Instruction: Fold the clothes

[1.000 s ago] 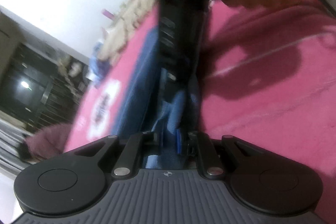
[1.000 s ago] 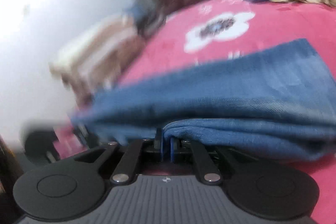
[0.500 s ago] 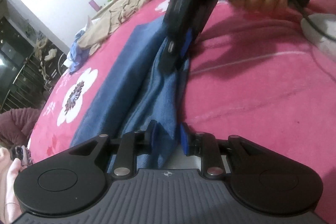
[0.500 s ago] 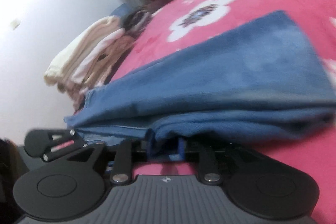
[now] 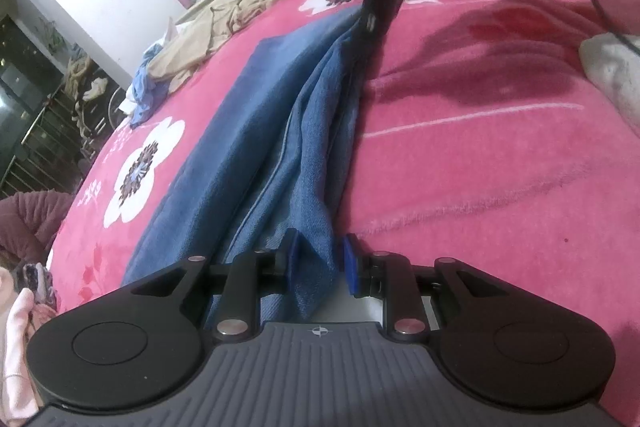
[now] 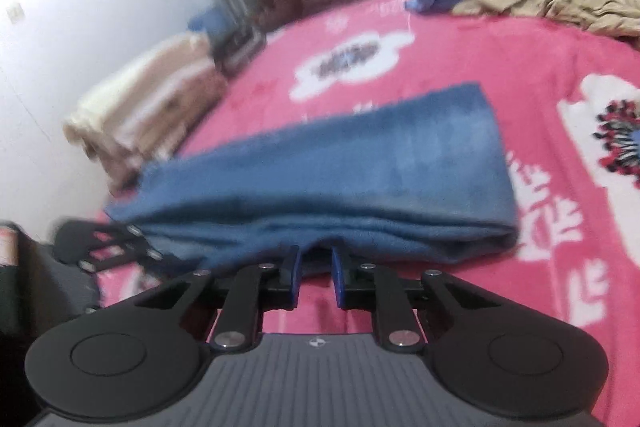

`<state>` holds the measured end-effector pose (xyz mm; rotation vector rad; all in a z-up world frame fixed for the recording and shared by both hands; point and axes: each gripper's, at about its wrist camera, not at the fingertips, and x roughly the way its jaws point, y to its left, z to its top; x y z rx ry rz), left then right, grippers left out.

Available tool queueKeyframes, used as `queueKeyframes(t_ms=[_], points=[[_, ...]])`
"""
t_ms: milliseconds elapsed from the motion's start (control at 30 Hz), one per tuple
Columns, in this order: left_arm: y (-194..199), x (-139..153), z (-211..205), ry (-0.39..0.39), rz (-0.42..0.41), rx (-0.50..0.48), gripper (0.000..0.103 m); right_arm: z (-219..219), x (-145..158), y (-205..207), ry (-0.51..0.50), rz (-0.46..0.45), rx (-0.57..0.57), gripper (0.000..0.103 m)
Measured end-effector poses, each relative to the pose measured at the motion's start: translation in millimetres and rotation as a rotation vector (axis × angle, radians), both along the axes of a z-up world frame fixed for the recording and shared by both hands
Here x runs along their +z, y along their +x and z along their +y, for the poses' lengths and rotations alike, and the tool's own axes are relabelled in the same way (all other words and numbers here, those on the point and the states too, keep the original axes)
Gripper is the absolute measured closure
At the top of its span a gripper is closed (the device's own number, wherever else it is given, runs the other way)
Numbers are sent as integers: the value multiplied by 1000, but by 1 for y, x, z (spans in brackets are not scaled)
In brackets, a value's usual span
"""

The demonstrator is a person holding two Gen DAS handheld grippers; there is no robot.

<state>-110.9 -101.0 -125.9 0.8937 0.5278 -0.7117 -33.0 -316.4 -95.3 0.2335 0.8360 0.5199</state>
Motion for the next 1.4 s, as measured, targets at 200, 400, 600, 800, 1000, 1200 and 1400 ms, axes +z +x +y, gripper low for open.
queueKeyframes(t_ms=[200,400,600,800,1000,1200,1400], points=[[1,-2,1,8,-1,-4,80,3,-10,11,-213,-160,-113,103],[1,-2,3,4,-1,-11,80,-7,-18,-6,-328,-179,-109,103],[3,0,3,-13,21,0,80,11,30,-42,-436,-219,166,98],[3,1,5,-17,23,-1,79,66,35,-31,-397,-358,283,98],[5,5,6,-21,17,7,79,99,-11,-27,-713,-473,356,99],[9,12,8,-24,24,-25,79,108,10,-55,-742,-573,600,97],[21,20,19,-44,106,-61,76,128,5,-23,-735,-501,824,88]])
